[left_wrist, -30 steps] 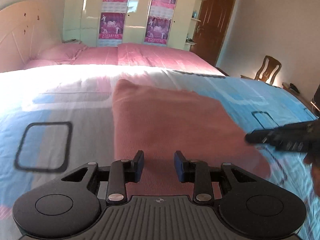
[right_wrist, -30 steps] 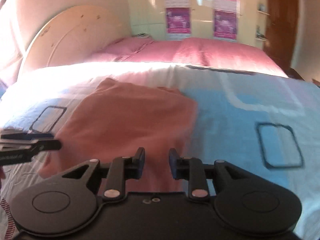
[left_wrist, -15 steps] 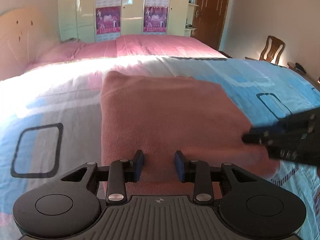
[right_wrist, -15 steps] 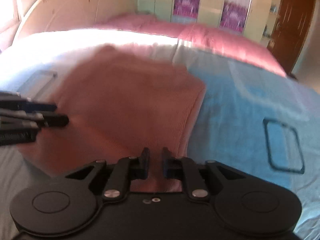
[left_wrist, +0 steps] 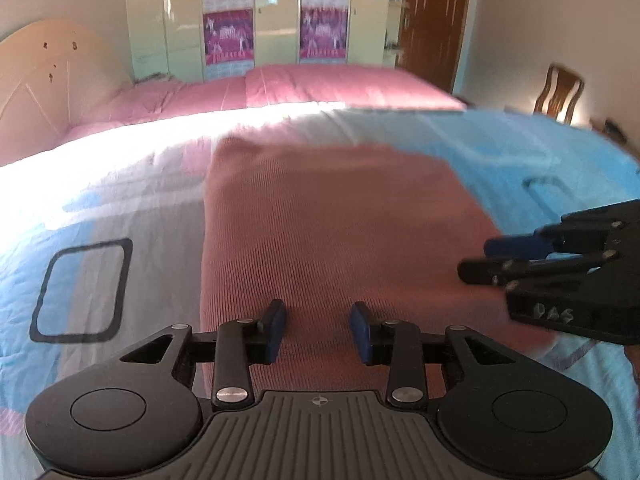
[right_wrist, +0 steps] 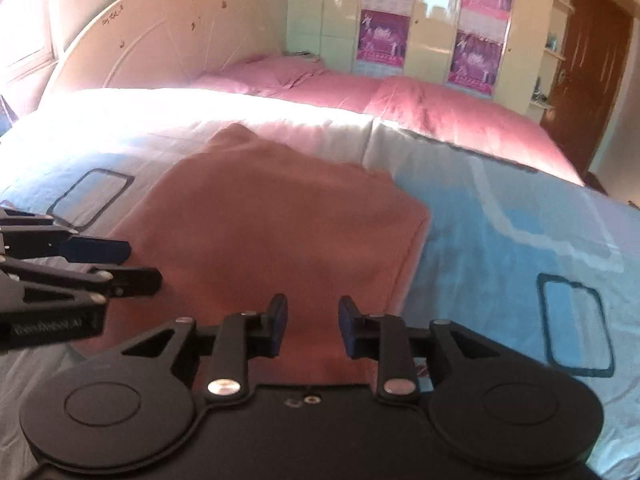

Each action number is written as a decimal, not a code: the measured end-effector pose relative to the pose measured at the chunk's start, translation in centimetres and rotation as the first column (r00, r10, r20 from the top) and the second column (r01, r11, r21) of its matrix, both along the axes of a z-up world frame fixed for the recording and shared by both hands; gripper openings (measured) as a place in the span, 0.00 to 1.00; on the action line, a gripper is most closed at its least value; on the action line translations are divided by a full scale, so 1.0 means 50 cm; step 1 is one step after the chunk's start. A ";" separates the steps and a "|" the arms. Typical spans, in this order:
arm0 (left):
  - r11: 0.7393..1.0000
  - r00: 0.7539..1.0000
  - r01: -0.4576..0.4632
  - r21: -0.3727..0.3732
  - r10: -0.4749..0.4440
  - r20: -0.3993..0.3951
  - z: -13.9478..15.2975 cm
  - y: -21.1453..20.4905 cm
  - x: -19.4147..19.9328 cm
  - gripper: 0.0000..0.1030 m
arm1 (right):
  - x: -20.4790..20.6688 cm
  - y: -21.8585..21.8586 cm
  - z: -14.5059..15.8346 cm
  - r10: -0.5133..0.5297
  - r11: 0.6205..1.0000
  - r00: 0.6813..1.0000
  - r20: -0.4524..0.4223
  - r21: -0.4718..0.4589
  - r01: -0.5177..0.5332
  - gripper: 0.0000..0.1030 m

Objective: Fold small clothes

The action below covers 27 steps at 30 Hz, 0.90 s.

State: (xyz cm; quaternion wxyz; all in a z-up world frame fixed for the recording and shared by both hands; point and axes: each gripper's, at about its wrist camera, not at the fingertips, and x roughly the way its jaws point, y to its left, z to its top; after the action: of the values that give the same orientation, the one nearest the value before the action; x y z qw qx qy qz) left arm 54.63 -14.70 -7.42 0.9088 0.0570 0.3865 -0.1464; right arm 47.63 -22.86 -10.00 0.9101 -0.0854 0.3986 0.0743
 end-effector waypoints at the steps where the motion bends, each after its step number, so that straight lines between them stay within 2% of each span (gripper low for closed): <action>1: 1.000 1.000 0.004 0.004 -0.004 -0.006 -0.003 -0.004 0.001 0.42 | 0.011 0.000 -0.023 -0.005 1.000 0.998 -0.062 -0.024 0.003 0.28; 2: 1.000 1.000 0.004 0.008 -0.004 -0.009 -0.001 -0.007 0.001 0.44 | 0.012 -0.002 -0.037 0.009 0.999 0.998 -0.059 -0.035 -0.011 0.28; 4: 1.000 1.000 -0.001 0.022 0.001 -0.003 0.013 -0.010 -0.003 0.53 | 0.013 -0.006 -0.028 0.014 0.999 0.998 -0.064 -0.033 -0.016 0.30; 5: 1.000 1.000 -0.013 0.024 0.012 0.025 0.027 -0.007 -0.012 0.74 | 0.012 -0.012 -0.018 0.009 1.000 0.998 -0.065 -0.020 -0.010 0.36; 6: 0.999 0.997 -0.034 0.025 0.032 0.074 0.041 0.000 -0.023 0.93 | 0.006 -0.025 -0.003 0.000 1.000 0.999 -0.046 0.015 0.001 0.48; 7: 0.999 0.992 -0.043 0.023 0.040 0.117 0.053 0.008 -0.033 0.96 | -0.005 -0.049 0.016 -0.016 0.997 1.000 -0.018 0.080 0.018 0.56; 8: 0.999 0.990 -0.040 0.016 0.037 0.133 0.062 0.018 -0.035 0.96 | -0.011 -0.074 0.025 -0.034 0.990 0.999 -0.006 0.135 0.034 0.64; 10: 0.998 0.991 -0.058 -0.009 0.059 0.118 0.065 0.047 -0.023 0.96 | -0.012 -0.123 0.032 -0.067 0.971 0.998 -0.020 0.229 0.070 0.60; 12: 0.997 0.994 -0.066 -0.031 0.068 0.084 0.058 0.075 0.000 0.96 | 0.003 -0.183 0.022 -0.109 0.932 0.991 -0.074 0.338 0.127 0.49; 14: 0.994 0.995 -0.085 -0.064 0.088 0.051 0.048 0.104 0.026 0.96 | 0.020 -0.237 0.005 -0.131 0.878 0.983 -0.128 0.446 0.175 0.48; 16: 0.987 0.995 -0.103 -0.122 0.102 -0.016 0.028 0.134 0.051 0.95 | 0.042 -0.278 -0.017 -0.128 0.827 0.976 -0.177 0.524 0.203 0.49; 18: 0.973 0.991 -0.125 -0.194 0.112 -0.076 0.002 0.162 0.069 0.91 | 0.056 -0.304 -0.046 -0.093 0.759 0.968 -0.232 0.613 0.219 0.50; 20: 0.956 0.983 -0.134 -0.260 0.095 -0.157 -0.029 0.177 0.092 0.82 | 0.069 -0.317 -0.071 -0.071 0.723 0.959 -0.274 0.648 0.239 0.48; 22: 0.923 0.972 -0.134 -0.362 0.052 -0.229 -0.059 0.188 0.109 0.82 | 0.076 -0.325 -0.081 -0.039 0.682 0.959 -0.281 0.694 0.231 0.50; 24: 0.907 0.970 -0.139 -0.397 0.044 -0.239 -0.073 0.186 0.119 0.82 | 0.090 -0.325 -0.087 -0.001 0.669 0.956 -0.293 0.711 0.218 0.50; 27: 0.917 0.972 -0.122 -0.380 0.033 -0.231 -0.073 0.168 0.124 0.82 | 0.112 -0.314 -0.089 0.034 0.681 0.955 -0.294 0.706 0.193 0.46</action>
State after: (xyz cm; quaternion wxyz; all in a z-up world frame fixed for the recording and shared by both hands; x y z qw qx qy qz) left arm 60.80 -6.31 -11.06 0.8586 -0.1579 0.4494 -0.1898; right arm 53.21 -38.54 -14.43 0.8044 0.3121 0.4652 0.1976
